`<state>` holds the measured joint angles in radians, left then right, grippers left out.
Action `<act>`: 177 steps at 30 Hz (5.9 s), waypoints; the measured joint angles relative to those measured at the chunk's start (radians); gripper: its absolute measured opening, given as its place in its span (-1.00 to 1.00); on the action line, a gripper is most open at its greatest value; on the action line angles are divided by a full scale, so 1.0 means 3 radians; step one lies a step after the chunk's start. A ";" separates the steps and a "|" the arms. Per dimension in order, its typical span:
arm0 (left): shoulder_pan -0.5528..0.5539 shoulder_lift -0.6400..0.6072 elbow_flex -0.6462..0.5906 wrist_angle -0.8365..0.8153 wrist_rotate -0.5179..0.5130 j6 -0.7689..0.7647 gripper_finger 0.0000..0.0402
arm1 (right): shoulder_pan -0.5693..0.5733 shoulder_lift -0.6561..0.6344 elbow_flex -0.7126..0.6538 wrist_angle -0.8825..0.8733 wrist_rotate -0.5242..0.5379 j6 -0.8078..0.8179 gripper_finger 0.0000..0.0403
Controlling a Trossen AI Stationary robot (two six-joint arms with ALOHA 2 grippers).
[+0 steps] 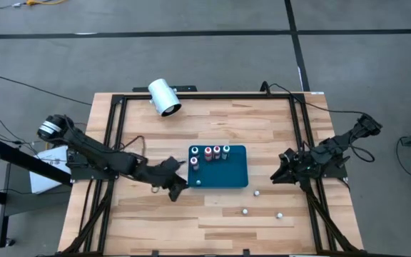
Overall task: Pick & Place food coloring
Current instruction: Put the small black food coloring bottle into the blue bin
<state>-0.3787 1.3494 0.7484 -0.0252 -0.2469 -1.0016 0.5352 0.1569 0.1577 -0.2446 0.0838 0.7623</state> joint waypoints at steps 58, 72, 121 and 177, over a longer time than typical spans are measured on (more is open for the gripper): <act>-0.1001 -0.0265 -0.1037 -0.0245 -0.1928 -0.1102 -0.39 | 0.0077 0.3585 0.1331 -0.0589 0.0070 -0.0193 -0.54; -0.0825 -0.0276 -0.1036 0.0144 -0.1736 -0.0240 -0.39 | 0.0040 0.3585 0.1330 -0.0449 0.0066 -0.0303 -0.54; -0.0168 -0.1788 -0.2026 0.1124 -0.1454 0.1053 -0.39 | 0.0040 0.3584 0.1326 -0.0555 0.0065 -0.0272 -0.54; 0.0425 -0.3962 -0.2026 -0.0856 -0.1235 0.1553 -0.39 | -0.0128 0.4109 0.1314 -0.0118 -0.0286 0.0056 -0.13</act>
<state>-0.2512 0.1608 0.1406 -0.2821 -0.6175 -0.5358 0.4969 1.3897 0.5518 -0.2800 -0.0021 0.7790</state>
